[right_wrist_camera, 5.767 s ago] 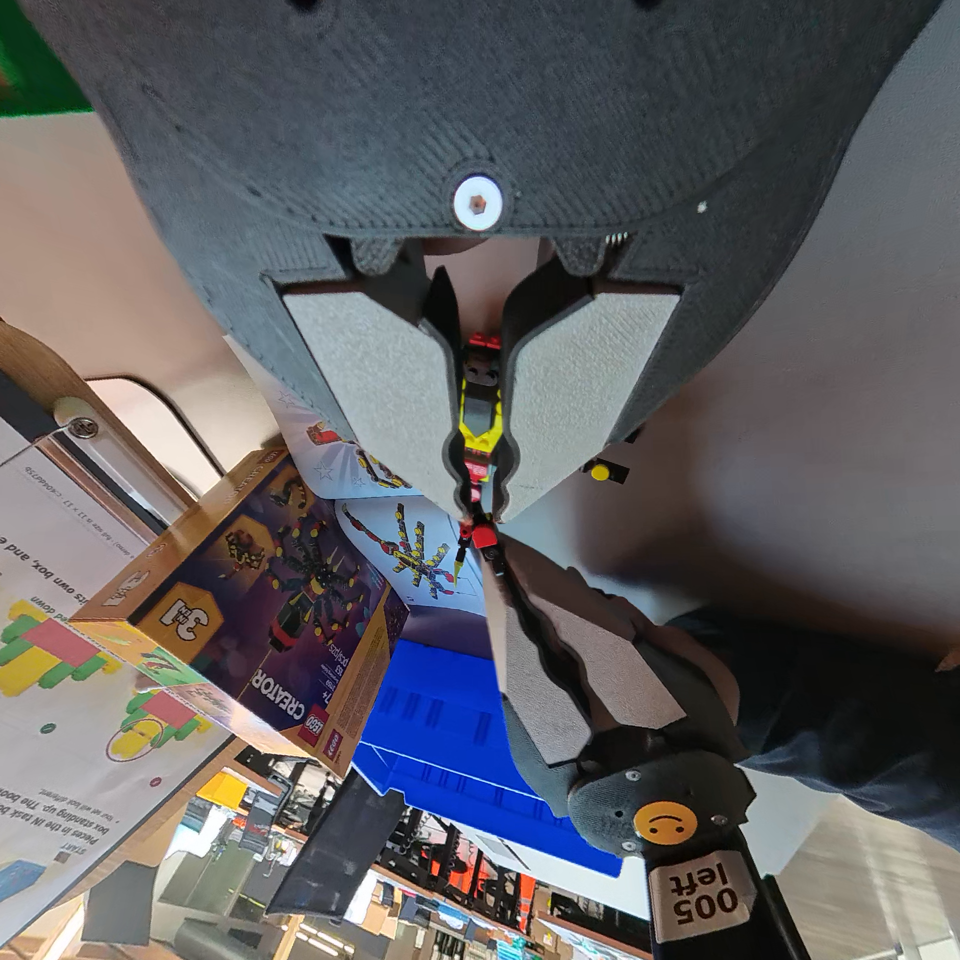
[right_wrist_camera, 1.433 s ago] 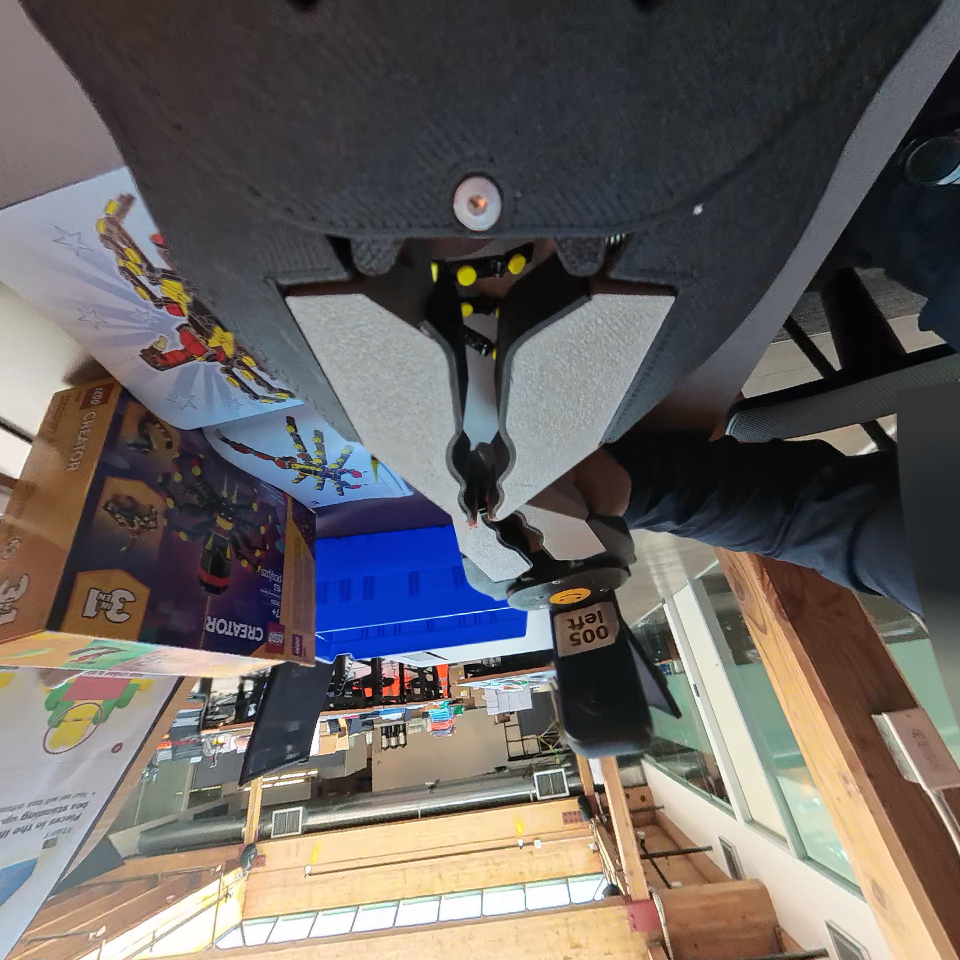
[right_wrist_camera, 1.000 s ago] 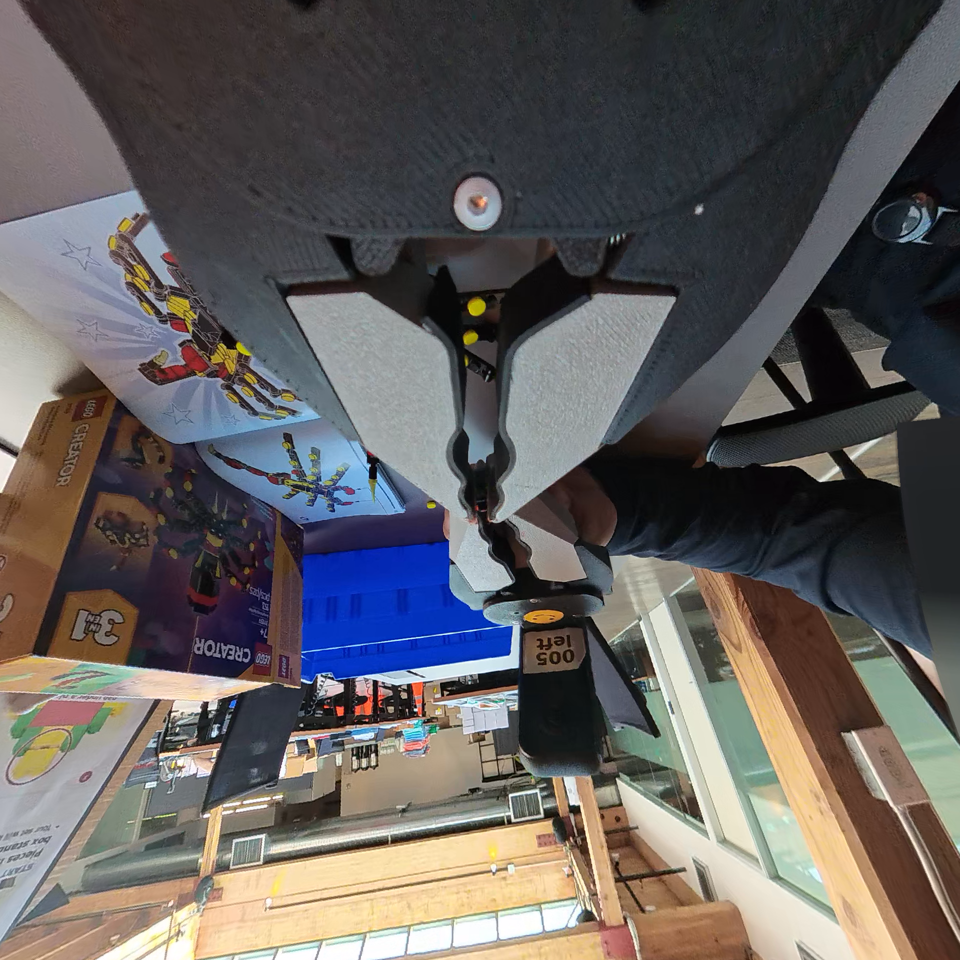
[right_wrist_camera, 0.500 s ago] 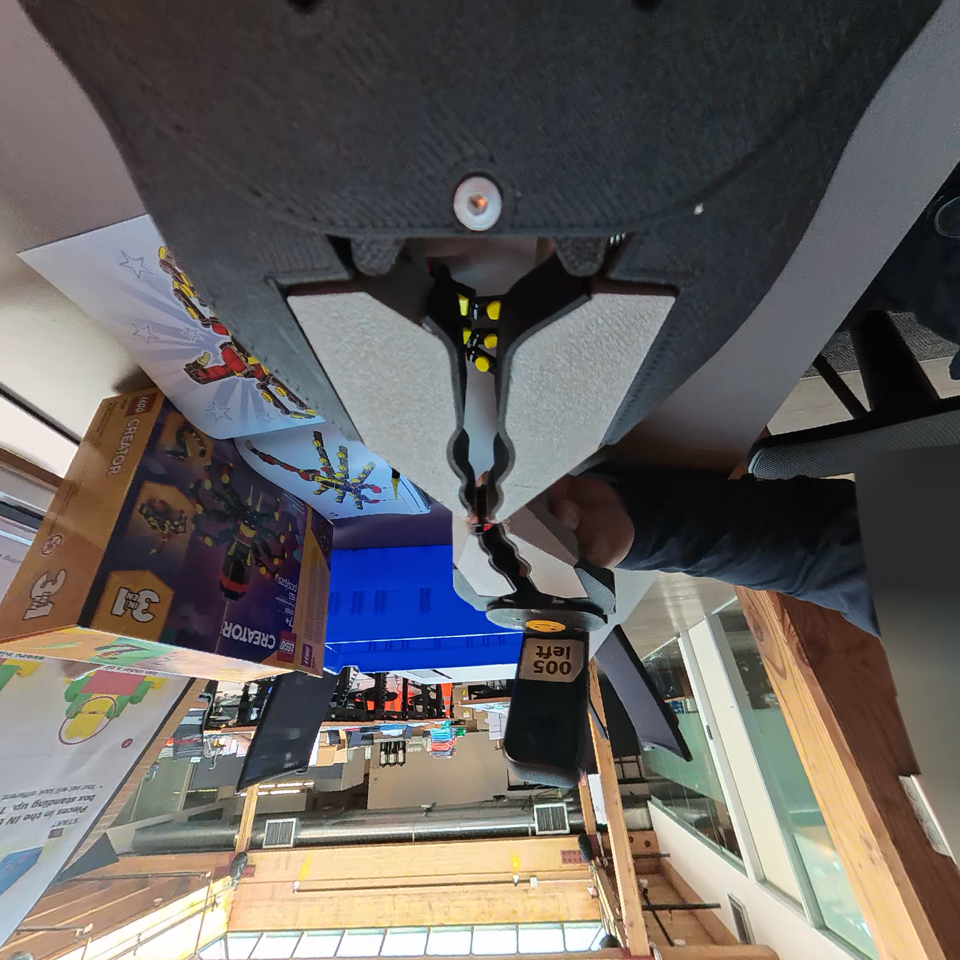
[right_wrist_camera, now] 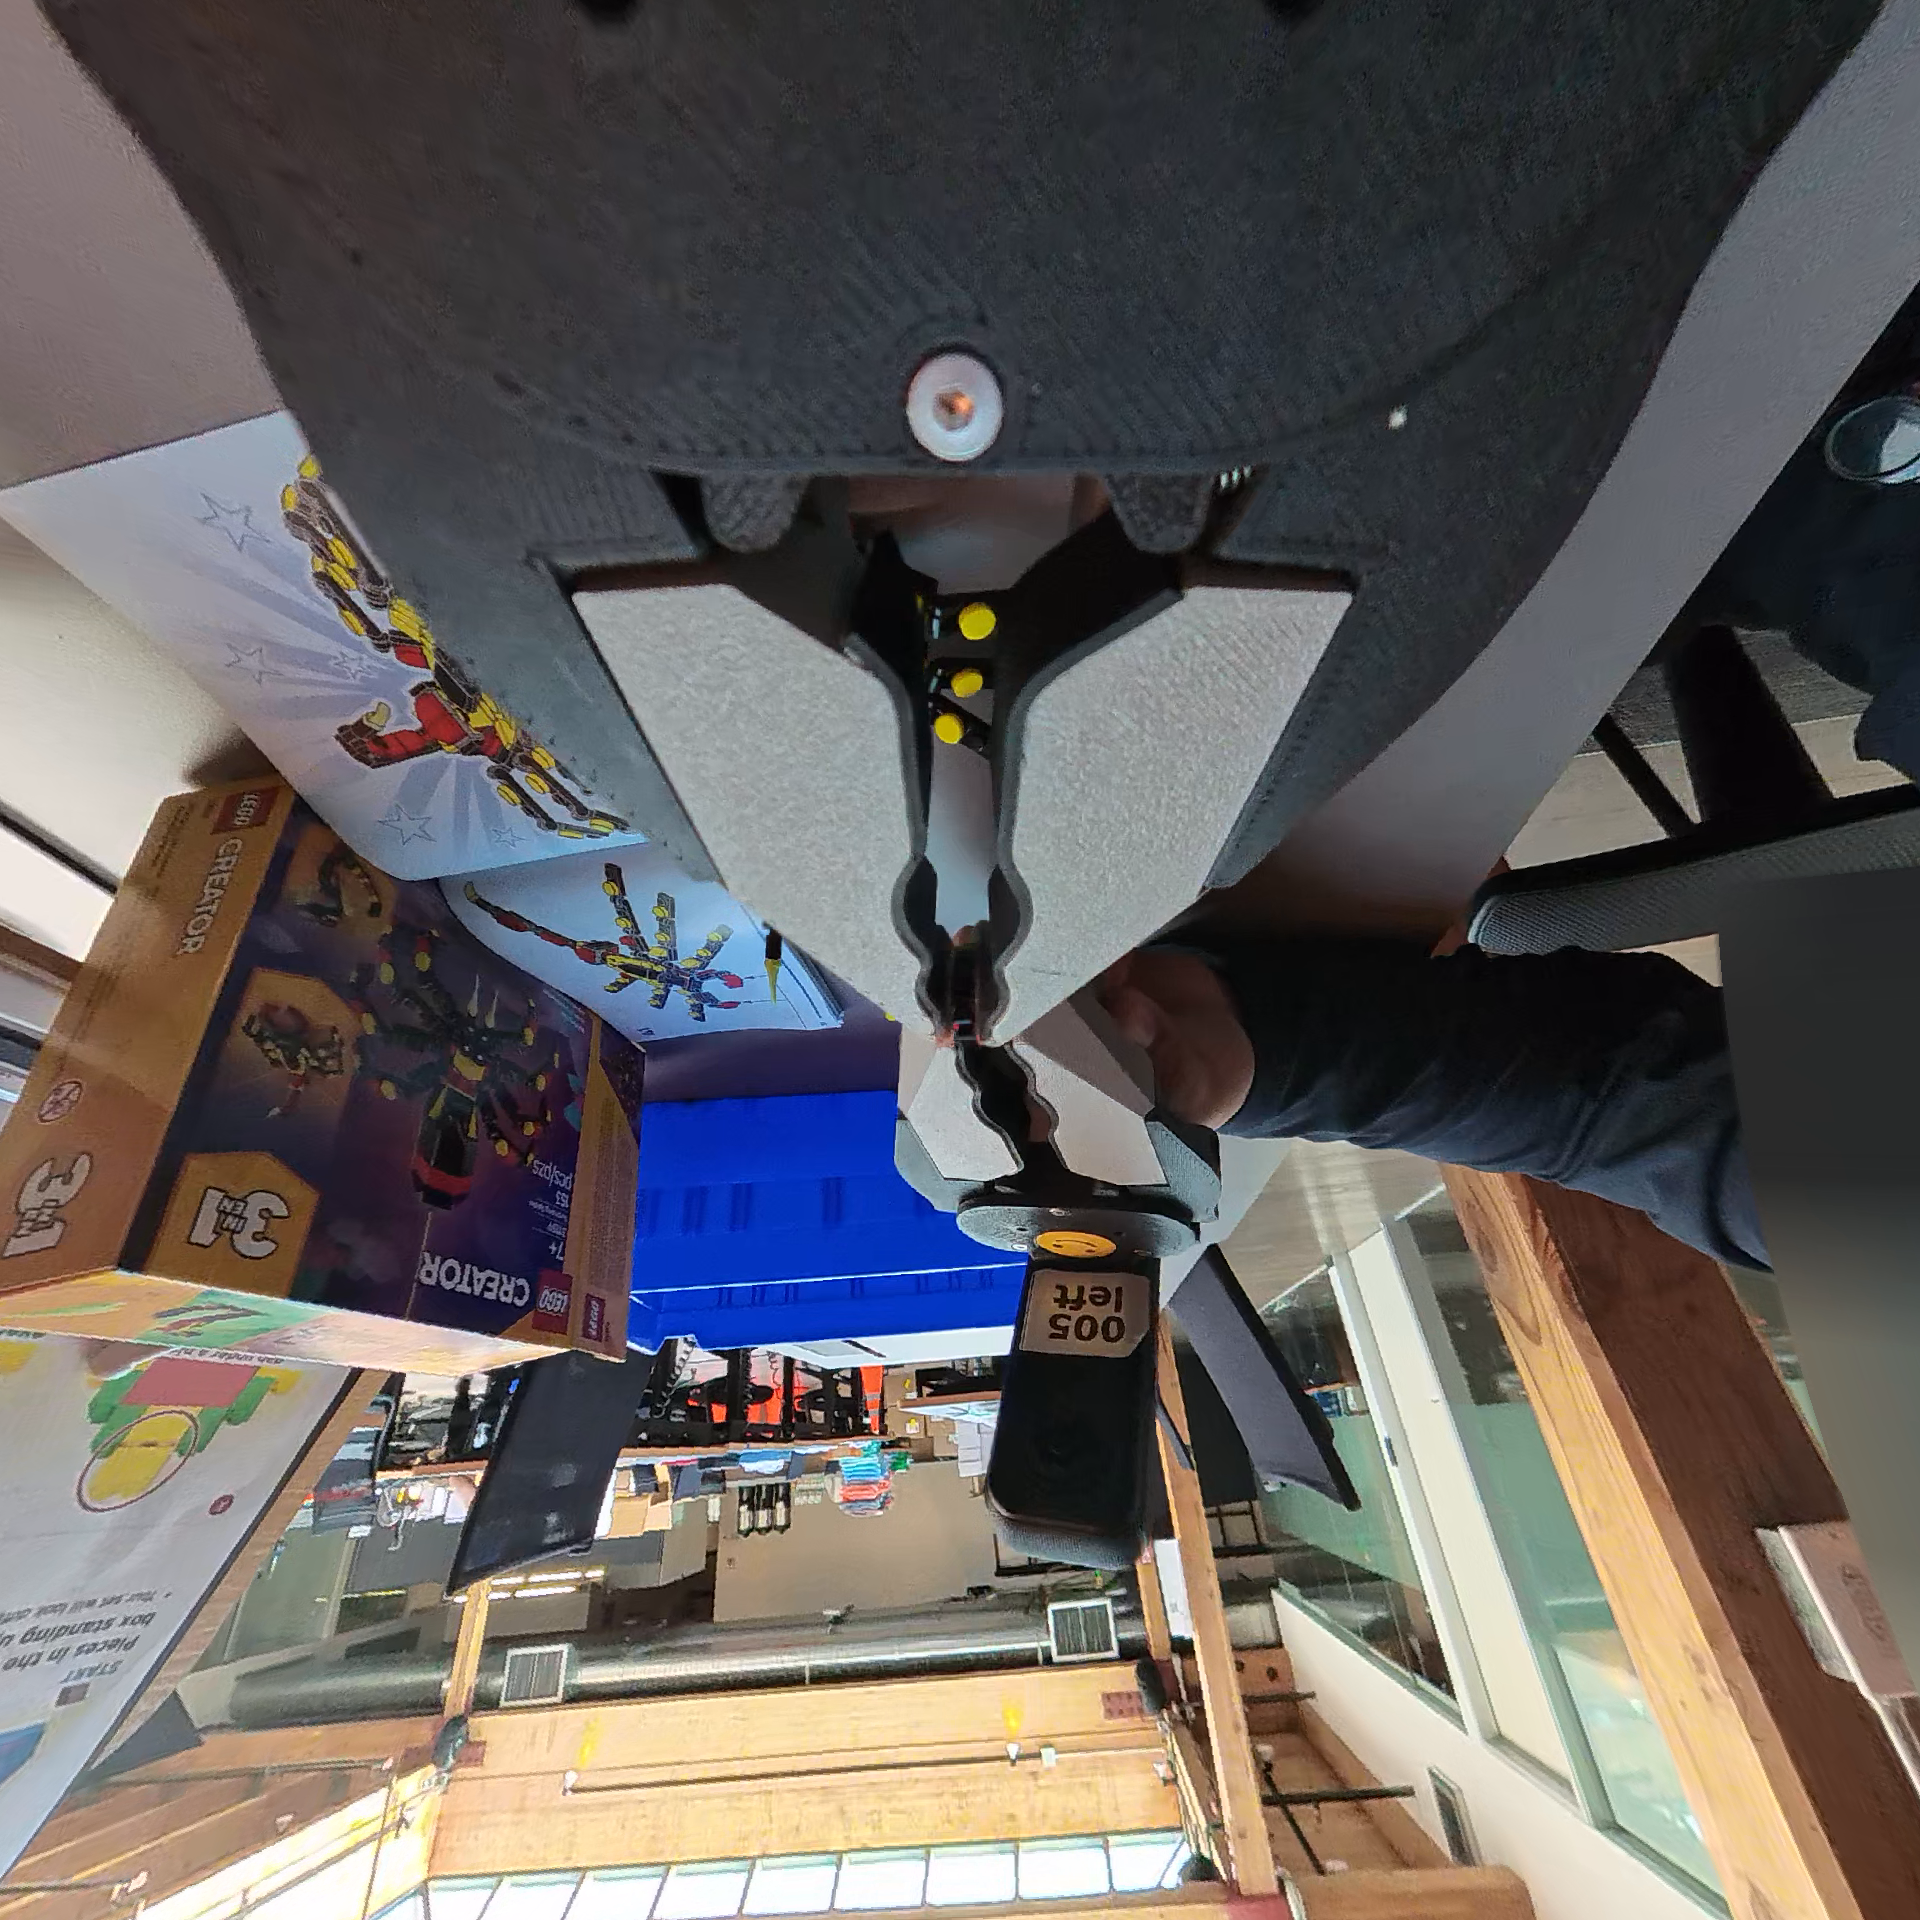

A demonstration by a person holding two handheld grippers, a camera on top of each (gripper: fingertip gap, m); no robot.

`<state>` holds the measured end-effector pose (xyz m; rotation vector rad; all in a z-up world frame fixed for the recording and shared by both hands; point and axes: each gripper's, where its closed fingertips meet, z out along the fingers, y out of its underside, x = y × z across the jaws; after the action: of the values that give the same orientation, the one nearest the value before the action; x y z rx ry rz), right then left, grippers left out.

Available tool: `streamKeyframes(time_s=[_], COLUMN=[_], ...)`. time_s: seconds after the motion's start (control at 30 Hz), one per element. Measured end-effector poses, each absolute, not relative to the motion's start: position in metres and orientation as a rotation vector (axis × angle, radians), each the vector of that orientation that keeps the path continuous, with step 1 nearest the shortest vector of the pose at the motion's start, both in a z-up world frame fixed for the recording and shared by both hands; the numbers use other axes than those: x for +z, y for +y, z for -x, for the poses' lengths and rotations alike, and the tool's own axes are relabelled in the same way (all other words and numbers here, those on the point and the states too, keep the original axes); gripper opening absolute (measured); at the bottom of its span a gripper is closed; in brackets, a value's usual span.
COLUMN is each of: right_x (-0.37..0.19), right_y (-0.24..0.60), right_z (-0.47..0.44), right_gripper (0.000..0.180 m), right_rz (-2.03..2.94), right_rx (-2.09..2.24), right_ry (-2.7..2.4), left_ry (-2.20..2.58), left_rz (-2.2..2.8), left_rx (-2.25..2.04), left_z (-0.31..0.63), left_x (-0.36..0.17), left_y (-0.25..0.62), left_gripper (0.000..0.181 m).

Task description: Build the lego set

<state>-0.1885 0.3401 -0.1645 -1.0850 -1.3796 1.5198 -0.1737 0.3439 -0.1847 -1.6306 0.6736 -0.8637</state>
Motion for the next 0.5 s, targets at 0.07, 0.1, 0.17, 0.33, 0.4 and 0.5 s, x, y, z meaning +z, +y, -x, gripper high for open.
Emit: streamKeyframes(time_s=[0.07,0.1,0.17,0.33,0.4,0.5], right_x=[-0.165,-0.165,-0.162,-0.160,-0.159,-0.161], right_y=[0.339,0.339,0.339,0.355,0.363,0.373], right_z=[0.188,0.188,0.187,0.186,0.183,0.183], right_gripper=[0.000,0.000,0.000,0.000,0.000,0.000], right_rz=[1.088,1.089,1.091,1.188,1.228,1.286], right_rx=[1.521,1.516,1.530,1.626,1.650,1.663], right_ry=[-1.392,-1.398,-1.392,-1.296,-1.256,-1.211], left_ry=[0.678,0.673,0.661,0.704,0.754,0.810], left_rz=[1.635,1.634,1.619,1.691,1.690,1.641], left_rx=[-0.868,-0.875,-0.908,-0.776,-0.616,-0.382], left_z=[0.173,0.173,0.173,0.178,0.182,0.187], left_x=[-0.186,-0.185,-0.182,-0.196,-0.201,-0.201], left_y=[0.344,0.343,0.343,0.348,0.353,0.358], left_gripper=[0.005,0.005,0.005,0.003,0.001,0.000])
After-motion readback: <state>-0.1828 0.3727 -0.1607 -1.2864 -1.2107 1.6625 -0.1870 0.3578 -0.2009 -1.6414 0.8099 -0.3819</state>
